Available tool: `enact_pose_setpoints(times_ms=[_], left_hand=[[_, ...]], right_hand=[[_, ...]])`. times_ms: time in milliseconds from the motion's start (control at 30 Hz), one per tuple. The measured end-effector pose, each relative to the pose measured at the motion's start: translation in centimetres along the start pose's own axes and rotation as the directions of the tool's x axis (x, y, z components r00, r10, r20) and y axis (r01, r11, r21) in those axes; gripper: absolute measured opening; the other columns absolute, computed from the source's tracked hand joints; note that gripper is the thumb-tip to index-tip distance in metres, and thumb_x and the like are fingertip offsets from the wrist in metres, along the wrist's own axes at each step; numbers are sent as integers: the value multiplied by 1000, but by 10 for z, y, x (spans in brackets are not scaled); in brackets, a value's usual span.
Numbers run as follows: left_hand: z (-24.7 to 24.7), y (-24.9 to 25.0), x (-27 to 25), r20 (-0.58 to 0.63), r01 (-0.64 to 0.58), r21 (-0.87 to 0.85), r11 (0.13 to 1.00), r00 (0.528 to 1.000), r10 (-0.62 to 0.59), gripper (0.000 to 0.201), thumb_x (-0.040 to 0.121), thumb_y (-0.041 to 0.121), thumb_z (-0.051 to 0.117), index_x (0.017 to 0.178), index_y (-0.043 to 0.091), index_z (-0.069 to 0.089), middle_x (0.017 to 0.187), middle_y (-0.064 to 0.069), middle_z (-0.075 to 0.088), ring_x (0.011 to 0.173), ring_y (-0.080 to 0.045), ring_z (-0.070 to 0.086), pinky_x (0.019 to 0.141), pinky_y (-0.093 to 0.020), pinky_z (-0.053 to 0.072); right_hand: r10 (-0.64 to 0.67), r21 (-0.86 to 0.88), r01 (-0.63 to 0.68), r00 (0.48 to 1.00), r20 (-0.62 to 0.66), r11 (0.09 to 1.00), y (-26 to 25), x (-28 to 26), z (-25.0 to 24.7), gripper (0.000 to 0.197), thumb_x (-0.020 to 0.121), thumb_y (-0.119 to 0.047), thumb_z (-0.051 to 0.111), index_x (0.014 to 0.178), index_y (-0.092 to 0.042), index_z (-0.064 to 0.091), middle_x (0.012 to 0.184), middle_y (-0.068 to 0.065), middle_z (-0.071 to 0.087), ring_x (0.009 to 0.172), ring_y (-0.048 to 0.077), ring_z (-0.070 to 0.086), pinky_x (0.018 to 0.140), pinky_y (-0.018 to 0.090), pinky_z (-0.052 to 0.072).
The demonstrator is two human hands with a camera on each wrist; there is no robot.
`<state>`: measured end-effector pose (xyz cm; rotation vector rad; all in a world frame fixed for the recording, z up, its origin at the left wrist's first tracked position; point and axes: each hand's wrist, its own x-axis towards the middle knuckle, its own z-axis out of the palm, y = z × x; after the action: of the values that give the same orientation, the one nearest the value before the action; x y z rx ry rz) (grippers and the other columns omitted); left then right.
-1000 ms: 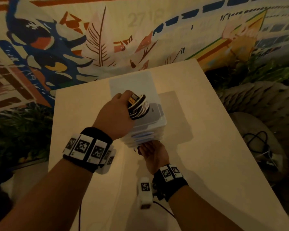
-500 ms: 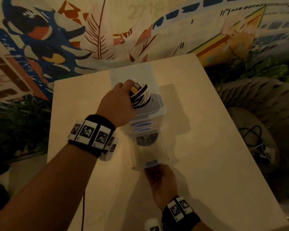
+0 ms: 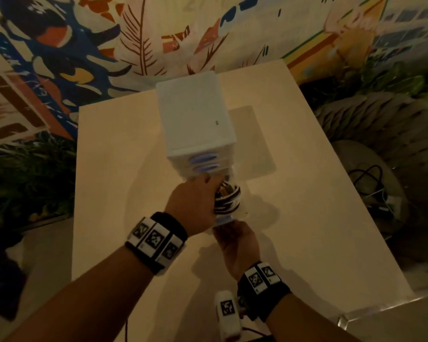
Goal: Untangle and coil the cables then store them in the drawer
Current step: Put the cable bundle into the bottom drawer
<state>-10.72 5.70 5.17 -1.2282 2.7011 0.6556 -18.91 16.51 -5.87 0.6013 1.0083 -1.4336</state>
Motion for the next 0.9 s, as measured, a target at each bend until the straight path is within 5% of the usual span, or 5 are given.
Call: enact_pose_setpoints(times_ms=[100,300,567,767,900], left_hand=[[22,-14,22,143,120,165,979,979,-145,48,87,42,57,131,26,47,121,-4,59,104,-31,62,83,-42,53],[40,-11,55,153,132,382,915,967,-203,34,100,21,52,134,17,47,123,-9,61,106,-30,62,83,-39,50],[67,-9,66,220,219,381,898,922,-318,105,78,67,71,152,16,18,150,-20,33,132,-40,43,104,-50,42],[71,-10,73,317,275,241,931,884,-343,104,86,82,40,160,24,-4,162,-15,14,143,-43,27,111,-55,36],[63,-12,68,319,269,157,950,897,-306,107,87,74,48,160,22,-11,166,-13,4,150,-41,18,117,-57,27]], right_hand=[[14,11,-14,999,-32,1000,-1,-1,1,35,101,-9,45,130,5,58,103,21,69,89,34,67,91,44,54],[30,-3,-30,999,-32,1000,-2,-4,1,31,100,-5,47,127,7,58,110,24,68,96,37,66,87,42,54],[35,-15,-35,999,-18,999,-2,6,-8,40,85,-3,63,123,7,61,125,29,64,110,40,62,111,52,43],[50,-43,-51,999,-8,998,-4,7,-9,33,88,-4,59,117,8,64,122,29,66,107,39,64,107,50,47],[27,-248,-41,998,-61,968,-12,10,-12,17,95,-7,56,99,5,68,103,24,71,93,36,68,100,48,53]])
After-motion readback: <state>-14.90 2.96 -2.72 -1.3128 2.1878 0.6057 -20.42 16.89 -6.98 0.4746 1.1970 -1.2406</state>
